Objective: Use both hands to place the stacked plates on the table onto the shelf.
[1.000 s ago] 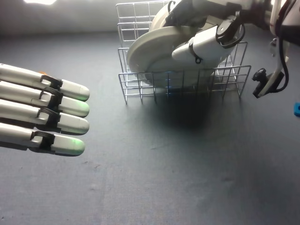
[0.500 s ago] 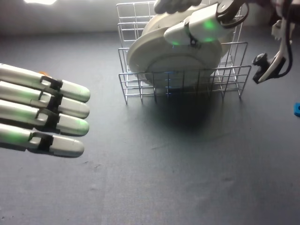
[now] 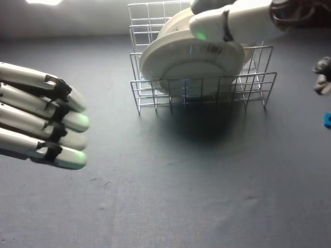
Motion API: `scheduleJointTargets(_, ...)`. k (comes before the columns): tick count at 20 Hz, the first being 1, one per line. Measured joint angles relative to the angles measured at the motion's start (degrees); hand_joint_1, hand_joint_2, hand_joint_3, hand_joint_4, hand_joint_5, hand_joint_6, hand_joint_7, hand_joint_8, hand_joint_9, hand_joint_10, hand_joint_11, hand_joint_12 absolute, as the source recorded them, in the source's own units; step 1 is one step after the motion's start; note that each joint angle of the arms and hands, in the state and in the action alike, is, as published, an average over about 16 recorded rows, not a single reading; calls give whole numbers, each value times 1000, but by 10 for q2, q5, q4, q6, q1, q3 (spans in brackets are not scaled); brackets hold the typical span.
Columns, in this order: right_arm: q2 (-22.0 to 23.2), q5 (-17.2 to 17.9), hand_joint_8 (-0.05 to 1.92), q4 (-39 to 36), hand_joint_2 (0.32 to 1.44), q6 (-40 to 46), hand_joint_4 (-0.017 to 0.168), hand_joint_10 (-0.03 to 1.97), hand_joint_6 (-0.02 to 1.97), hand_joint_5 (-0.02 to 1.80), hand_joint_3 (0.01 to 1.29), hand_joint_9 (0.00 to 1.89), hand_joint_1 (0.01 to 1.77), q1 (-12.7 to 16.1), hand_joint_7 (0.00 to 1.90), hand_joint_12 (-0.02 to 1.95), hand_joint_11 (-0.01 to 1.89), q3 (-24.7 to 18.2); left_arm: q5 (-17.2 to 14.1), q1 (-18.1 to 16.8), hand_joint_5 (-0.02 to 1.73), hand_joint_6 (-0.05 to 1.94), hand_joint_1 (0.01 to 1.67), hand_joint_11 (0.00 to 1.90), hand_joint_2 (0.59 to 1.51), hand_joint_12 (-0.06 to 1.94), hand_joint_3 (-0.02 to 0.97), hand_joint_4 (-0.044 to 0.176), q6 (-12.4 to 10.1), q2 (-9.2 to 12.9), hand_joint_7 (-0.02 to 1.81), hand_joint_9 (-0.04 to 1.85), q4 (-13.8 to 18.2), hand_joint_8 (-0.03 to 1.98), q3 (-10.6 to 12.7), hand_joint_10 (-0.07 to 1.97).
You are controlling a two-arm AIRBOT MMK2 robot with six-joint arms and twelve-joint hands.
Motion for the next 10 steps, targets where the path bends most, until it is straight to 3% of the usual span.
scheduleJointTargets(2,28,1,643,-2,1124,-14,9,892,645,915,12,906,492,-1,1000,1585,578,-30,0,0,525,510,61,364,1150,1016,14,9,1,-1,651,582,1,571,4,626)
scheduleJointTargets(7,98,-1,1231,-14,1206,-33,61,1457,1233,1115,11,1141,382,-7,1209,1775,1002,-105,-1,2,939,1099,231,880,1222,1593,10,59,4,-1,1123,1080,2,1169,12,1228)
scheduleJointTargets(10,128,-4,1550,-19,1232,-39,84,1741,1553,1210,11,1264,380,-11,1303,1850,1230,-134,-2,3,1118,1412,323,1150,1250,1798,6,81,5,-1,1316,1289,3,1490,15,1551)
